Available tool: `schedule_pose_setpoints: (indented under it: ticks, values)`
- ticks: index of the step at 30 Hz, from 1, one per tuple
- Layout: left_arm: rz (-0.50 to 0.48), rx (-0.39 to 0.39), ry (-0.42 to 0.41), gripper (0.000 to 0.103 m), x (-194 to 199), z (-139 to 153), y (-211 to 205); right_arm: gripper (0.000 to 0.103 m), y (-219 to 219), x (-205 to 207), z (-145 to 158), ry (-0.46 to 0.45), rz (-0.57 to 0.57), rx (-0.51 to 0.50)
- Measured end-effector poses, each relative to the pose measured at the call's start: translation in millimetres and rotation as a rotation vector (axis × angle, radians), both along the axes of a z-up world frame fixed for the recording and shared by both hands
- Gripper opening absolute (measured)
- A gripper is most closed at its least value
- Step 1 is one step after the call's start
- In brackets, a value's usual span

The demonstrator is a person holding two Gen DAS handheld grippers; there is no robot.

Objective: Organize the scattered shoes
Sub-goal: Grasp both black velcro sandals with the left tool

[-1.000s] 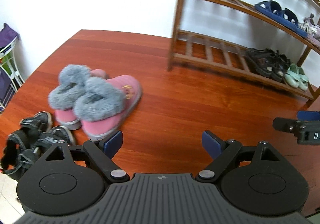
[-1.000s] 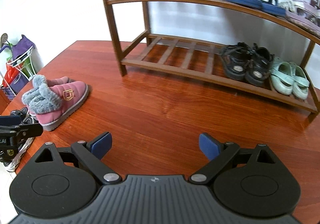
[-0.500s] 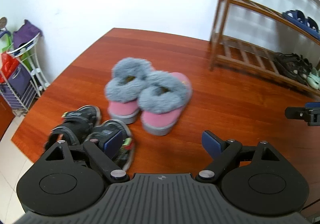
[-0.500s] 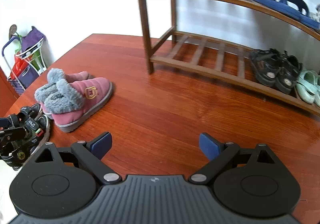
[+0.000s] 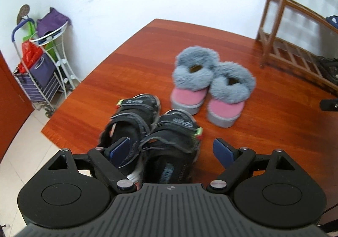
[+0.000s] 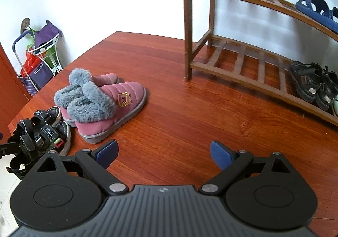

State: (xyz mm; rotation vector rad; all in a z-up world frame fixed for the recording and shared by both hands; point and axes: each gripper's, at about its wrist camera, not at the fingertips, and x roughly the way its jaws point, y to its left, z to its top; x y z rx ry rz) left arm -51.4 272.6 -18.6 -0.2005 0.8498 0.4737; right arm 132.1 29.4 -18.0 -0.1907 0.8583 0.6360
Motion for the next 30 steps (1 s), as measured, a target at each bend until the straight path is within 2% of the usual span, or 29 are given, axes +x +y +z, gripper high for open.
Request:
schedule_pose_setpoints:
  ticks: [7, 12, 14, 23, 30]
  values:
    - [-0.036, 0.019, 0.051, 0.084, -3.1, -16.5, 14.0, 0.097, 12.0, -1.9, -1.7, 0.004, 0.005, -0.005]
    - [-0.088, 0.017, 0.089, 0.067, -1.3, -30.3, 21.9, 0.097, 14.8, -1.3, -3.0, 0.006, -0.001, -0.011]
    - [-0.1, 0.021, 0.101, 0.065, 1.5, -34.5, 24.9, 0.097, 15.7, -0.5, -4.6, 0.01, -0.004, -0.016]
    - [-0.167, 0.05, 0.142, 0.062, 22.7, -58.1, 39.8, 0.097, 25.1, 0.5, -6.5, 0.013, -0.001, -0.026]
    - [-0.206, 0.048, 0.126, 0.062, 34.3, -69.1, 44.9, 0.097, 32.8, -0.2, -4.7, 0.016, 0.013, -0.035]
